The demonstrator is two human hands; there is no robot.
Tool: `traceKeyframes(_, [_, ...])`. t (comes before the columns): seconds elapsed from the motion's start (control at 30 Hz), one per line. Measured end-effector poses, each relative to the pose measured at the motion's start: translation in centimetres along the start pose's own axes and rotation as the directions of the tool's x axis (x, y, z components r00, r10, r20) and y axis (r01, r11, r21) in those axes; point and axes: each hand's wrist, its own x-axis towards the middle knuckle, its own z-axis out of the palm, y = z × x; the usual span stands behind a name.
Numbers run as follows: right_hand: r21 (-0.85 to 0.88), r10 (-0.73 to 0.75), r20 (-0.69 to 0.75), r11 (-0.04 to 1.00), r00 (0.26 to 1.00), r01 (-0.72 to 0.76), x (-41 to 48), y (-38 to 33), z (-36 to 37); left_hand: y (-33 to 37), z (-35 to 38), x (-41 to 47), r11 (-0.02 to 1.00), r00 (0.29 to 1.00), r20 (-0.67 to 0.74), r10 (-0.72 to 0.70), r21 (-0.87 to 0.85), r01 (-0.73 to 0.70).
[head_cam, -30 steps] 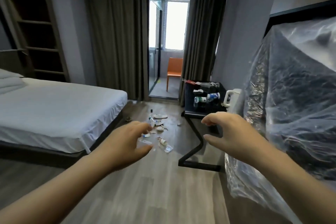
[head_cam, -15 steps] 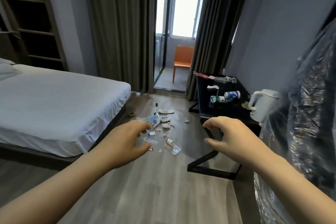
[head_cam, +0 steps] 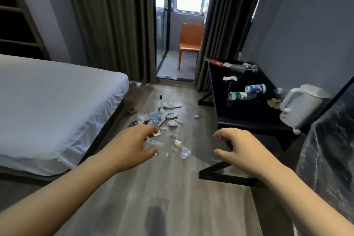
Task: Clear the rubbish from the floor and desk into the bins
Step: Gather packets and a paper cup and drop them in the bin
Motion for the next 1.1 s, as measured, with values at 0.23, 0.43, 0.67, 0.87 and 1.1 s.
traceKeyframes(0.23, [0.036,0.011,0.041,0.999,0.999,-0.012,12.3,4.9,0.4,-2.9,1.0,11.9,0.997,0.997,0.032,-0.074,0.011,0.074])
traceKeyframes(0.43, [0.054,0.008,0.122,0.998,0.993,-0.015,20.5,7.5,2.0,-6.0,2.2,18.8,0.994,0.991,0.080,-0.104,-0.006,0.105])
traceKeyframes(0.67, [0.086,0.058,0.177,0.994,0.982,-0.074,30.9,9.1,5.0,-12.4,4.3,28.9,0.992,0.976,0.182,-0.122,-0.015,0.127])
traceKeyframes(0.87, [0.114,0.142,0.235,0.979,0.962,-0.172,40.2,9.1,7.3,-19.4,5.0,37.7,0.995,0.967,0.244,-0.078,-0.042,0.091])
traceKeyframes(1.1, [0.131,0.207,0.304,0.958,0.930,-0.256,48.8,9.8,10.6,-25.1,6.9,46.0,0.995,0.938,0.344,-0.047,-0.062,0.073])
